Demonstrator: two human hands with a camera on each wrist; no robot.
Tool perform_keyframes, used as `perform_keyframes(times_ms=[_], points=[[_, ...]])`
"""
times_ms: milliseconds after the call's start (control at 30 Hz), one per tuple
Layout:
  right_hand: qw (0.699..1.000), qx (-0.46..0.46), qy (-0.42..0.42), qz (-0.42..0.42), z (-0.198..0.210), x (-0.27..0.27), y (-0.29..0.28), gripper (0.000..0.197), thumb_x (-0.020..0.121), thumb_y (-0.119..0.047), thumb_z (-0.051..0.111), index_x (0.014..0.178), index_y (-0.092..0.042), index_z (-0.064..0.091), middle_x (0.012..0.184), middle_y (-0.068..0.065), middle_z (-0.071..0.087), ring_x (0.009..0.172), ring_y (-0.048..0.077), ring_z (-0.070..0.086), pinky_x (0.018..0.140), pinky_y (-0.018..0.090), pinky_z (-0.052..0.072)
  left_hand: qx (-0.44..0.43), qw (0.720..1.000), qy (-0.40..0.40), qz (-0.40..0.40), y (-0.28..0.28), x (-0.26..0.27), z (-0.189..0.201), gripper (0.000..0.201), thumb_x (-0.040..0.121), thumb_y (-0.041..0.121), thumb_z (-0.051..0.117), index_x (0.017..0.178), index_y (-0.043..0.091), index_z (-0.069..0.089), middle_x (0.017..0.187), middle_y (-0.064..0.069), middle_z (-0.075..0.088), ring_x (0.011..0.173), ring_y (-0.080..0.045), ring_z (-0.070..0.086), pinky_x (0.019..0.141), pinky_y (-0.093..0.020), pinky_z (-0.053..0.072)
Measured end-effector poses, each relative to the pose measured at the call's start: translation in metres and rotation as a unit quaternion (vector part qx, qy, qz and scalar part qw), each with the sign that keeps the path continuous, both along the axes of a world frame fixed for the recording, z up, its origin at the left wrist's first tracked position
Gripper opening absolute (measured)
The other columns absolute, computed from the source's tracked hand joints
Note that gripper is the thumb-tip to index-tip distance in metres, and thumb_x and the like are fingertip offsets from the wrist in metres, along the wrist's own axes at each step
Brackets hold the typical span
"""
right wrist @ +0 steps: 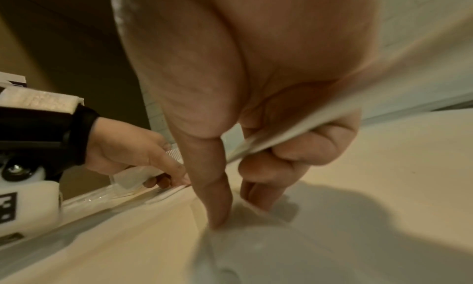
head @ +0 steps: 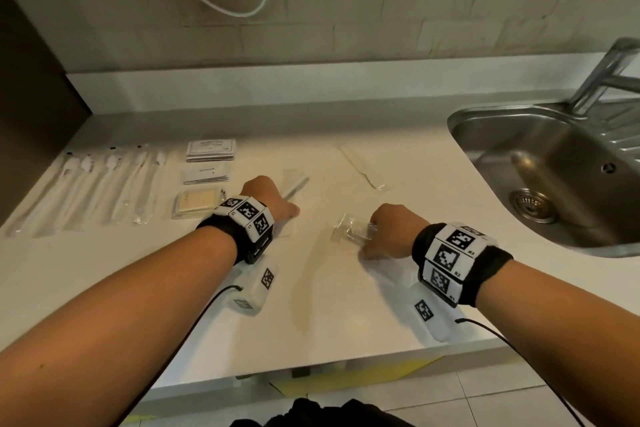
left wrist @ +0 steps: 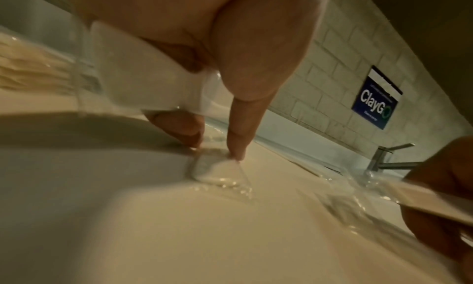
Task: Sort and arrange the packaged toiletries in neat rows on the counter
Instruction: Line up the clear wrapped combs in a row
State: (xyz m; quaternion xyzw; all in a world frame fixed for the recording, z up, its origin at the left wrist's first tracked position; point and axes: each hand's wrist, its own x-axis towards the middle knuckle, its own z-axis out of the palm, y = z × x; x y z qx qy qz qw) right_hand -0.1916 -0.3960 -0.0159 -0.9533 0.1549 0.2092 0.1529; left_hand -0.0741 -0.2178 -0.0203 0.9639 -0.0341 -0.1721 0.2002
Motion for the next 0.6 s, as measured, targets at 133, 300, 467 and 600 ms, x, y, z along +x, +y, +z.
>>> perform_keyframes(times_ms=[133,300,467,600], points=[[0.999,0.042,-0.009,-0.034,-0.008,0.025,-0.006,0.027,0.069,-0.031,0.076,0.072,-0.008,0.063,0.073,0.002,0.062,0.070,0.018,0.059,0.056,0.023,0.046,-0.043,0.999,0.000,0.024,-0.013,0.009,-0.001,0.041,0.071,0.040,0.082,0.084,0.006,0.063,0.084,-0.007,0.063,0.071,-0.024,0.059,0.053,-0.025,0.040],[0.995,0.054,-0.039,-0.075,-0.008,0.079,-0.005,0.032,0.074,-0.034,0.075,0.070,-0.011,0.054,0.081,0.004,0.064,0.075,0.021,0.062,0.060,0.026,0.048,-0.089,0.995,0.008,0.049,-0.021,0.028,-0.006,0.047,0.070,0.041,0.083,0.091,0.004,0.062,0.092,-0.007,0.066,0.067,-0.019,0.059,0.052,-0.025,0.042],[0.987,0.091,-0.067,-0.117,-0.010,0.131,0.002,0.035,0.078,-0.037,0.076,0.076,-0.010,0.054,0.083,0.005,0.061,0.078,0.022,0.060,0.061,0.025,0.049,-0.124,0.990,0.000,0.074,-0.016,0.045,-0.011,0.053,0.073,0.040,0.082,0.107,0.007,0.059,0.098,-0.003,0.059,0.082,-0.024,0.057,0.069,-0.031,0.046],[0.979,0.103,-0.084,-0.158,-0.011,0.155,0.002,0.039,0.076,-0.037,0.077,0.066,-0.013,0.048,0.067,0.001,0.055,0.067,0.018,0.057,0.050,0.023,0.041,-0.114,0.992,0.020,0.048,-0.013,0.058,-0.010,0.065,0.075,0.040,0.081,0.123,0.004,0.056,0.109,-0.006,0.059,0.085,-0.020,0.051,0.072,-0.028,0.042]])
